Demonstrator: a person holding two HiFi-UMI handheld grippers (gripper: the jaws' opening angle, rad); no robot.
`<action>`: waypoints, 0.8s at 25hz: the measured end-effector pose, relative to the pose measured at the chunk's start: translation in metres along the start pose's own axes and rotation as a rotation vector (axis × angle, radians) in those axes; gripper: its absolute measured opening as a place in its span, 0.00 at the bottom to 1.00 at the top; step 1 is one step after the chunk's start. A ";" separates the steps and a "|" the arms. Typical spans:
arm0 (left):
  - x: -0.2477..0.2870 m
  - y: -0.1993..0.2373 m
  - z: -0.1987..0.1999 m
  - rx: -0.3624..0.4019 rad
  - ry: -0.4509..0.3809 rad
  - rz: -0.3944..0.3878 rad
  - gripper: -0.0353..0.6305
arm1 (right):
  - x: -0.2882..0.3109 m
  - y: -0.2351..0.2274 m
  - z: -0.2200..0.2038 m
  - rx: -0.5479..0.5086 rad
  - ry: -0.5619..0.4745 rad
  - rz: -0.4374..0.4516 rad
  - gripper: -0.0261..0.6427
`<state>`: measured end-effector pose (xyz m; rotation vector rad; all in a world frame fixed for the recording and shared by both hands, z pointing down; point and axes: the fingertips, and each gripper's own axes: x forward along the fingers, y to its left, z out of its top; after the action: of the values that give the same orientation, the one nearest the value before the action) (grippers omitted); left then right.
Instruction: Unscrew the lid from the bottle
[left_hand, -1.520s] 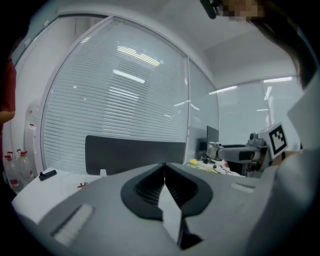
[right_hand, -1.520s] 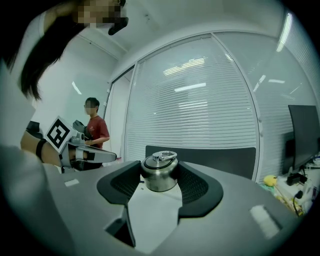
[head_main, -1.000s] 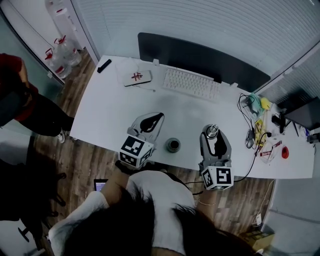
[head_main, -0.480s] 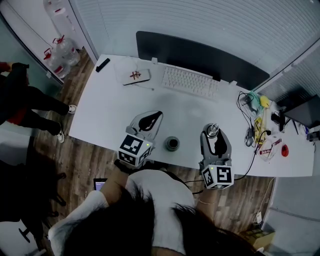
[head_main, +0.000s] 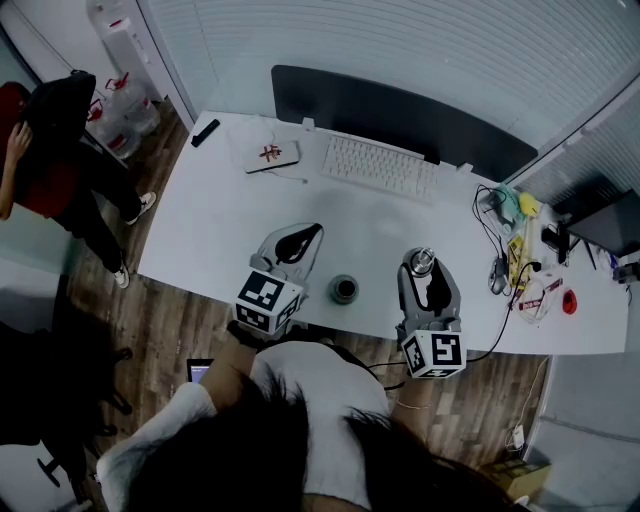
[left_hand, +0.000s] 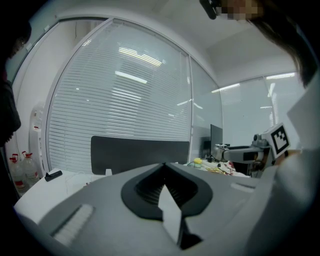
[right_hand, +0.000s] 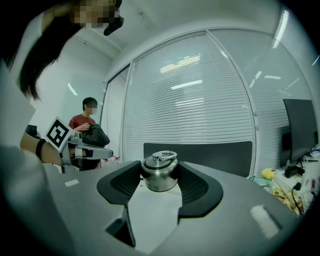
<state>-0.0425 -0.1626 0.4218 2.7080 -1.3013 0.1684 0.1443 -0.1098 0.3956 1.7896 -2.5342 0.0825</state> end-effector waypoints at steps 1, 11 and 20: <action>0.000 0.000 0.000 0.000 -0.001 0.001 0.14 | 0.000 0.000 0.000 0.001 0.001 0.000 0.39; -0.001 0.004 0.002 0.000 -0.003 0.002 0.14 | 0.004 0.003 0.001 0.011 0.004 0.003 0.39; -0.004 0.006 0.004 0.003 -0.008 0.012 0.14 | 0.003 0.004 -0.001 0.016 0.007 0.003 0.39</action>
<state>-0.0492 -0.1636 0.4180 2.7065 -1.3201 0.1610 0.1394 -0.1107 0.3964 1.7874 -2.5386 0.1091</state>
